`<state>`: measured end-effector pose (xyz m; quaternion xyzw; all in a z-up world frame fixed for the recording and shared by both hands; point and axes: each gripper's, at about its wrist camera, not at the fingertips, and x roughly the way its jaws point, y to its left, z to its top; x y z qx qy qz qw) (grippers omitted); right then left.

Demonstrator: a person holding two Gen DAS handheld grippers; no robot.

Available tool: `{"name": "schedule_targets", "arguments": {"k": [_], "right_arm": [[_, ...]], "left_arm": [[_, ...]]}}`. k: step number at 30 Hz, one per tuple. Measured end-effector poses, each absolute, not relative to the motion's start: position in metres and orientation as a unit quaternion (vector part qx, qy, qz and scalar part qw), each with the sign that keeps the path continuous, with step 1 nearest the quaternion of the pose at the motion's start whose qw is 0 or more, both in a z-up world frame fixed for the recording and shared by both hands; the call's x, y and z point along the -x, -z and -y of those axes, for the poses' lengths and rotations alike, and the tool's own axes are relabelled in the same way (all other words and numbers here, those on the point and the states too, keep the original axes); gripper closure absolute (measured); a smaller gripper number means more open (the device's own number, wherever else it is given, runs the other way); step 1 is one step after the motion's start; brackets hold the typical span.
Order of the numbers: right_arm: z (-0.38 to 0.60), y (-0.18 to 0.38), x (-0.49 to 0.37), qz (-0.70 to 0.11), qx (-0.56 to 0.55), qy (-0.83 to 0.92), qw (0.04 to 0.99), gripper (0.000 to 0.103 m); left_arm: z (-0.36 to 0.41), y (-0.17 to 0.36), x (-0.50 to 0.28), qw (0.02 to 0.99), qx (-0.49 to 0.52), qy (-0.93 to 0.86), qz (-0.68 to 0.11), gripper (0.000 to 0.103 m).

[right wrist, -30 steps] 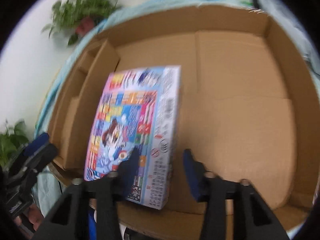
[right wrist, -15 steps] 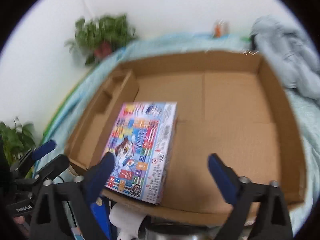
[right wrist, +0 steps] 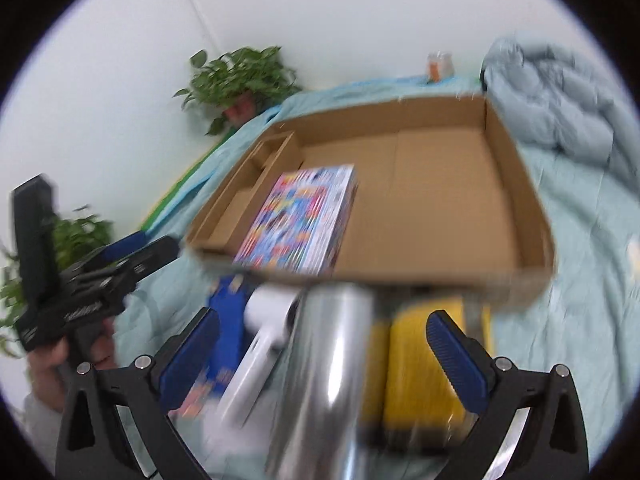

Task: Organize rigid objects
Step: 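Open the left gripper and move it to the silver metal can, then grasp the silver can with the left gripper and carry it over the box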

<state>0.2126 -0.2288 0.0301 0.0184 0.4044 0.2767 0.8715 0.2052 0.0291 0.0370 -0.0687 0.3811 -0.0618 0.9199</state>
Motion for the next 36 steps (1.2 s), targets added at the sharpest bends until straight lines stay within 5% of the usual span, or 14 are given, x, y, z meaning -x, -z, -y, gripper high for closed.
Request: {"name": "schedule_targets", "arguments": {"k": [10, 22, 28, 36], "right_arm": [[0.270, 0.001, -0.173, -0.478, -0.100, -0.261, 0.832, 0.001], [0.255, 0.034, -0.187, -0.528, -0.094, -0.265, 0.801, 0.001], [0.240, 0.052, -0.201, -0.566, -0.069, -0.259, 0.780, 0.020], [0.226, 0.053, -0.202, -0.563, -0.018, -0.251, 0.787, 0.018]], "left_arm": [[0.029, 0.004, -0.193, 0.813, 0.208, 0.223, -0.497, 0.001], [0.081, 0.046, -0.224, 0.752, 0.205, 0.232, -0.582, 0.004], [0.092, 0.056, -0.228, 0.751, 0.177, 0.204, -0.602, 0.017], [0.097, 0.056, -0.227, 0.761, 0.169, 0.197, -0.595, 0.017]]}}
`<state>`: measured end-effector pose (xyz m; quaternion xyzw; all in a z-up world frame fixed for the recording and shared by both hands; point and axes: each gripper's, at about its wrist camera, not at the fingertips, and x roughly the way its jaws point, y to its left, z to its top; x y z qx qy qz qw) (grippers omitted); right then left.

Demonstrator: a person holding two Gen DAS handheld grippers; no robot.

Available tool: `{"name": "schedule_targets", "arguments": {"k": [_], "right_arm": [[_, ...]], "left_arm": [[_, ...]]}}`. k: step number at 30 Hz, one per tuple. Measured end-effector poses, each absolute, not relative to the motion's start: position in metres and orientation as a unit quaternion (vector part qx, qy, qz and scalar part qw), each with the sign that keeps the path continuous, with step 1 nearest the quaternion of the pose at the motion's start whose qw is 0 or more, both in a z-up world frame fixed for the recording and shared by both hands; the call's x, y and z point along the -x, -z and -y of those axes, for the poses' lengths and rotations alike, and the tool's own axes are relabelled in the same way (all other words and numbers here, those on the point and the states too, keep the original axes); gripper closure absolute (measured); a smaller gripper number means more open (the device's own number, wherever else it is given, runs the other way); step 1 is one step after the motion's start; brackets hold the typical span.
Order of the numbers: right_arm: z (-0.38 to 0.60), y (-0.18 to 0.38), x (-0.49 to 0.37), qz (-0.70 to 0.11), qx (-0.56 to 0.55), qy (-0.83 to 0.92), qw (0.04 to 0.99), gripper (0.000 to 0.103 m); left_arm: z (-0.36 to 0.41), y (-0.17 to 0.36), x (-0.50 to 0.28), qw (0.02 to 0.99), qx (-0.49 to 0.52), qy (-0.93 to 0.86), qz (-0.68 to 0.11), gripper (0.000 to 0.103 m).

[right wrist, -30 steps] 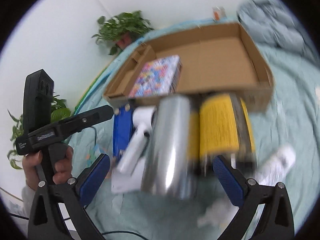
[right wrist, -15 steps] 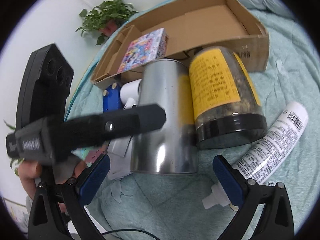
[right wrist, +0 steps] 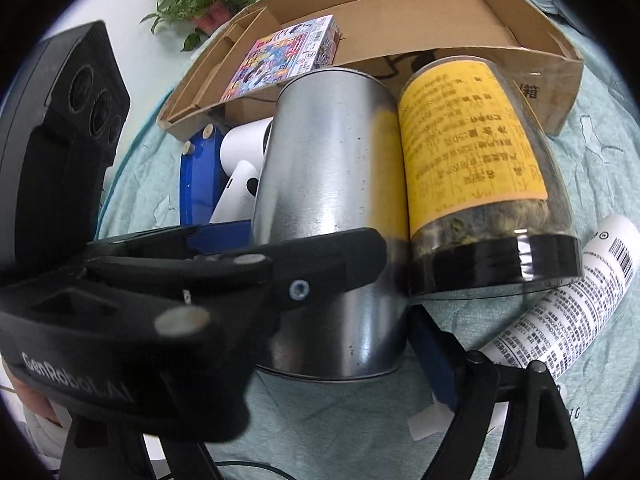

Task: Organize rigid objects
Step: 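Grasp the silver can with the left gripper and carry it over the box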

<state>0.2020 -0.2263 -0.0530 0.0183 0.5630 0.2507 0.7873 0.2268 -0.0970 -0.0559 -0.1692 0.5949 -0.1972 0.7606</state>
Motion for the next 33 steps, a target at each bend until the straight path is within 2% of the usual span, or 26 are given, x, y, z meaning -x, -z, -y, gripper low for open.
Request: {"name": "schedule_targets", "arguments": {"k": [7, 20, 33], "right_arm": [[0.229, 0.044, -0.194, -0.543, -0.024, -0.254, 0.800, 0.019], [0.217, -0.044, -0.179, -0.398, 0.001, -0.279, 0.874, 0.019], [0.198, -0.073, -0.224, -0.358, 0.012, -0.275, 0.892, 0.019]], "left_arm": [[0.087, 0.042, -0.210, 0.783, 0.163, 0.201, -0.565, 0.018], [0.065, -0.078, -0.200, 0.870, 0.134, 0.209, -0.426, 0.018], [0.058, -0.122, -0.255, 0.879, 0.124, 0.216, -0.407, 0.018]]}}
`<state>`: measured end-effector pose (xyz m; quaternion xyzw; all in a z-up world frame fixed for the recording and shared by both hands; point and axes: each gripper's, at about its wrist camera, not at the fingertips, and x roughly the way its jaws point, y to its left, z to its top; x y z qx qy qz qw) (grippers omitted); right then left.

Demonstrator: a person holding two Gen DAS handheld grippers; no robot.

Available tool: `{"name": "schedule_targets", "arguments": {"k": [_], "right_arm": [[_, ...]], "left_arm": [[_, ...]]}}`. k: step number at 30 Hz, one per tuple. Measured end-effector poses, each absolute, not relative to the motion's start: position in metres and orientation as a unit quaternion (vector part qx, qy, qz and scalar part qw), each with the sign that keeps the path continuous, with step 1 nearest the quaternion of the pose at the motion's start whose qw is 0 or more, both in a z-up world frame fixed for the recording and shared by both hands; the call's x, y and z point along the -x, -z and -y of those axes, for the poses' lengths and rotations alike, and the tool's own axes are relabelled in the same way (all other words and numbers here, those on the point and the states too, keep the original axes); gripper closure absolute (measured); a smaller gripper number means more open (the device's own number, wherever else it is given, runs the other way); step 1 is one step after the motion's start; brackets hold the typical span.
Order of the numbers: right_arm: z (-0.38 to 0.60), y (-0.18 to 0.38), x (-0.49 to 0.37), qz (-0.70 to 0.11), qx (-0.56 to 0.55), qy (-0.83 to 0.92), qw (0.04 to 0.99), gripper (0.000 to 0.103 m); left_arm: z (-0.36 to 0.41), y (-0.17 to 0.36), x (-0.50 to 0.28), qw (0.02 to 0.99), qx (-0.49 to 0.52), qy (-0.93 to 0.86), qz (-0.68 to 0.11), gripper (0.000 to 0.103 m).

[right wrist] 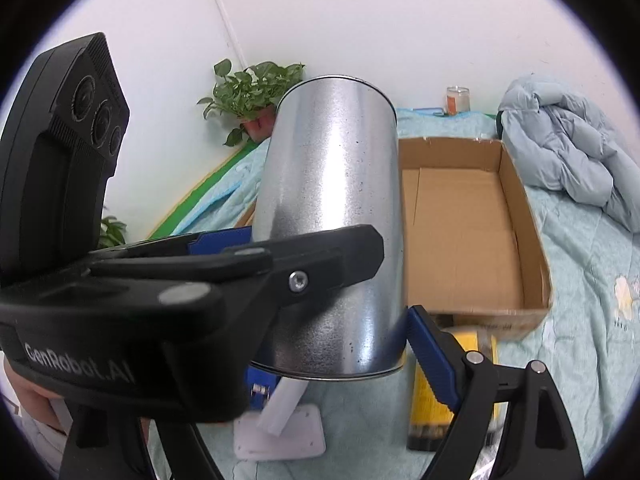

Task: Organize rigid objects
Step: 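Grasp the silver can with the left gripper and carry it over the box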

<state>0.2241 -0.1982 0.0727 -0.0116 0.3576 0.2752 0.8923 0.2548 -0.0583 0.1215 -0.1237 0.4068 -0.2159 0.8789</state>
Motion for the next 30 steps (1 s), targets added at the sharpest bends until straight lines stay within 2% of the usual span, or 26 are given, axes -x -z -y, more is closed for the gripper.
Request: {"name": "schedule_targets", "arguments": {"k": [6, 15, 30], "right_arm": [[0.198, -0.084, -0.248, -0.343, 0.003, -0.276, 0.898, 0.019], [0.198, -0.083, -0.282, -0.370, -0.018, -0.268, 0.890, 0.019], [0.192, -0.032, -0.317, -0.457, -0.032, -0.248, 0.853, 0.019]], "left_arm": [[0.061, -0.136, -0.285, 0.886, 0.112, 0.219, -0.393, 0.018], [0.068, -0.134, -0.341, 0.877, 0.106, 0.230, -0.409, 0.021], [0.065, -0.046, -0.395, 0.834, 0.129, 0.228, -0.485, 0.021]]}}
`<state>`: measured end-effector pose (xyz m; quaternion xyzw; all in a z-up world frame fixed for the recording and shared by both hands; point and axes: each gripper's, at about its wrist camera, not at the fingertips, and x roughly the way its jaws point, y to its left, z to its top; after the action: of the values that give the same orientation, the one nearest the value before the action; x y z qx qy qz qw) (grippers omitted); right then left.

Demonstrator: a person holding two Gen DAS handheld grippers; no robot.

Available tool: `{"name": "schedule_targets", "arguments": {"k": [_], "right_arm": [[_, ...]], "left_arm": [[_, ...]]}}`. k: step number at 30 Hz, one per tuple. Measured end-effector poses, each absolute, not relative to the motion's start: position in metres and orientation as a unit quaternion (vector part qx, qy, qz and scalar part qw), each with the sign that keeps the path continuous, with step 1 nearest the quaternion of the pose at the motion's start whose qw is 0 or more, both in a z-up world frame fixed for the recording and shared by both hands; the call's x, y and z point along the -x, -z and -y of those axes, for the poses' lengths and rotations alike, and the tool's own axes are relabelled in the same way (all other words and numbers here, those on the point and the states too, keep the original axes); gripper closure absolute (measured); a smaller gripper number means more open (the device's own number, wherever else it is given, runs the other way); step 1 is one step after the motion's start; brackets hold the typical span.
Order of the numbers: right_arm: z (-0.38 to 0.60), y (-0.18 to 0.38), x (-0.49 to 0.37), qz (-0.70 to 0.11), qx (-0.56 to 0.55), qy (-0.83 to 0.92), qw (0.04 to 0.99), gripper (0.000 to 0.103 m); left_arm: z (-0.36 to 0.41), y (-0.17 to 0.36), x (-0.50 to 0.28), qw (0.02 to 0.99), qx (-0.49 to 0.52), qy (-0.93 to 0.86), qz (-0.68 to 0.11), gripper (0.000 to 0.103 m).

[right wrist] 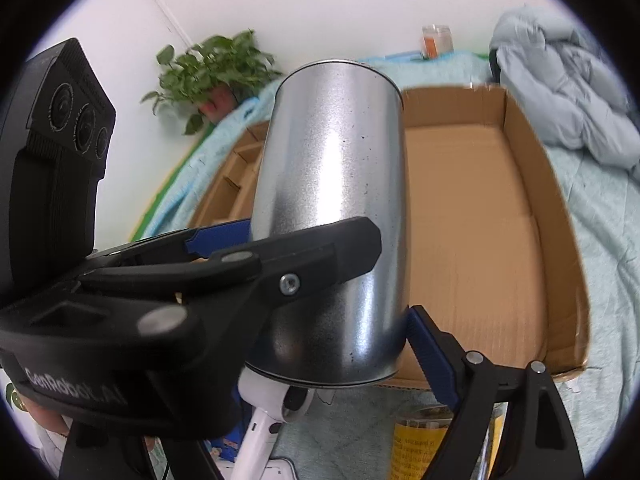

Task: Organize rigid objects
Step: 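Grasp the silver can with the left gripper and carry it over the box, then lower the silver can into the box beside the board game and open the left gripper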

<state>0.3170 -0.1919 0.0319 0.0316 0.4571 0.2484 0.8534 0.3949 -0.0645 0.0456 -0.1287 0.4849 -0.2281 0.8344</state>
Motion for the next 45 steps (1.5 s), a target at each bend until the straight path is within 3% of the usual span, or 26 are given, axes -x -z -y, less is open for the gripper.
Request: {"name": "schedule_targets", "arguments": {"k": [8, 17, 19, 20, 27, 33, 35, 37, 38, 42, 45], "right_arm": [[0.192, 0.009, -0.329, -0.528, -0.056, -0.232, 0.815, 0.019], [0.192, 0.000, -0.327, -0.519, -0.017, -0.230, 0.823, 0.019], [0.197, -0.004, -0.325, -0.512, -0.004, -0.235, 0.826, 0.028], [0.197, -0.003, -0.324, -0.513, 0.002, -0.235, 0.826, 0.041], [0.199, 0.005, -0.326, -0.512, -0.008, -0.245, 0.823, 0.039], [0.205, -0.012, -0.308, -0.473, -0.009, -0.255, 0.843, 0.039], [0.214, -0.027, -0.293, -0.434, -0.008, -0.269, 0.860, 0.028], [0.227, -0.036, -0.282, -0.412, -0.015, -0.254, 0.875, 0.019], [0.235, -0.038, -0.277, -0.406, -0.019, -0.240, 0.882, 0.019], [0.267, -0.032, -0.256, -0.411, -0.023, -0.177, 0.894, 0.019], [0.289, -0.020, -0.244, -0.430, -0.041, -0.167, 0.886, 0.019]], "left_arm": [[0.068, 0.016, -0.405, 0.805, 0.130, 0.214, -0.538, 0.021], [0.069, 0.047, -0.409, 0.792, 0.136, 0.205, -0.559, 0.022], [0.068, 0.049, -0.409, 0.793, 0.140, 0.205, -0.557, 0.022], [0.068, 0.050, -0.409, 0.793, 0.142, 0.206, -0.556, 0.022], [0.060, 0.047, -0.399, 0.788, 0.152, 0.207, -0.560, 0.023], [0.045, 0.003, -0.356, 0.841, 0.137, 0.194, -0.486, 0.021], [0.033, -0.018, -0.336, 0.865, 0.131, 0.175, -0.452, 0.016], [0.022, -0.036, -0.315, 0.890, 0.115, 0.152, -0.414, 0.004], [0.018, -0.045, -0.303, 0.905, 0.101, 0.132, -0.392, 0.000], [0.009, -0.067, -0.253, 0.953, 0.027, 0.028, -0.301, 0.000], [0.006, -0.069, -0.230, 0.954, 0.008, 0.017, -0.298, 0.000]]}}
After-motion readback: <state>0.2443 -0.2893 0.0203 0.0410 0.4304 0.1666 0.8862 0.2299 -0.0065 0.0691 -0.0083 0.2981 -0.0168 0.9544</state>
